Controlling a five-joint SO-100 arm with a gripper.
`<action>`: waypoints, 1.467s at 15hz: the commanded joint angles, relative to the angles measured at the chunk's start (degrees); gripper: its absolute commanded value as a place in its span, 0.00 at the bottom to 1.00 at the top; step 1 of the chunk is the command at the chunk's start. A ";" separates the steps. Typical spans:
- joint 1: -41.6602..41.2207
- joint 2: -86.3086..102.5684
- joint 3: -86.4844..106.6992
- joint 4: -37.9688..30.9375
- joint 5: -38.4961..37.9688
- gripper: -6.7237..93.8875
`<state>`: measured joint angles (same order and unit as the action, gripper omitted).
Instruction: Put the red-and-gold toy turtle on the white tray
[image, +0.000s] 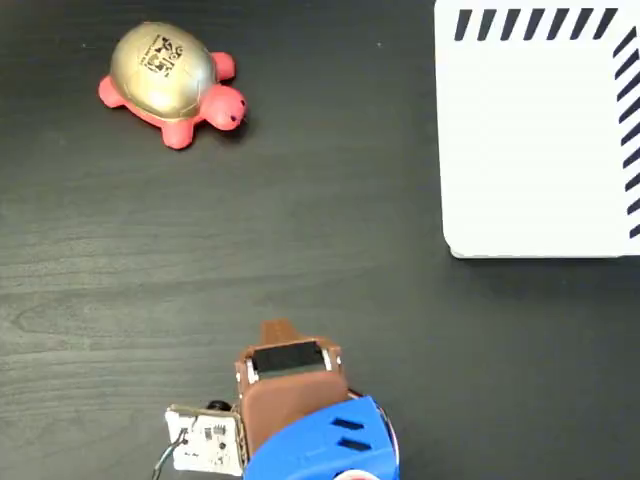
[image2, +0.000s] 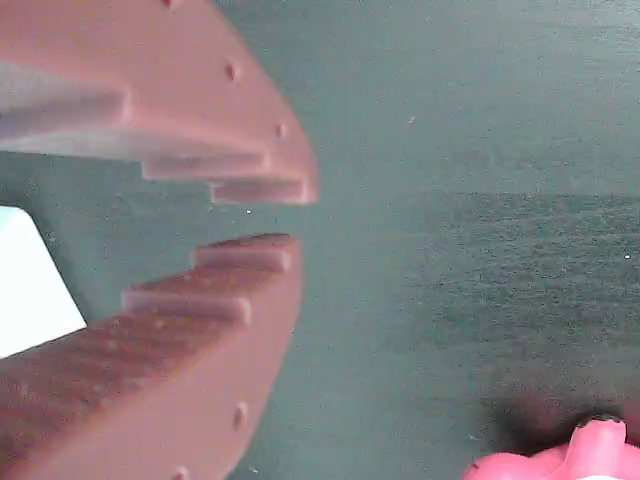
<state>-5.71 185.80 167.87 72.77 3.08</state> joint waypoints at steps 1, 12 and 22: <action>-1.23 0.35 -0.62 0.26 0.09 0.07; -4.13 -47.99 -30.76 -15.56 10.99 0.07; -4.57 -98.61 -79.80 -7.47 30.94 0.07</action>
<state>-8.96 88.86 97.73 63.98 32.17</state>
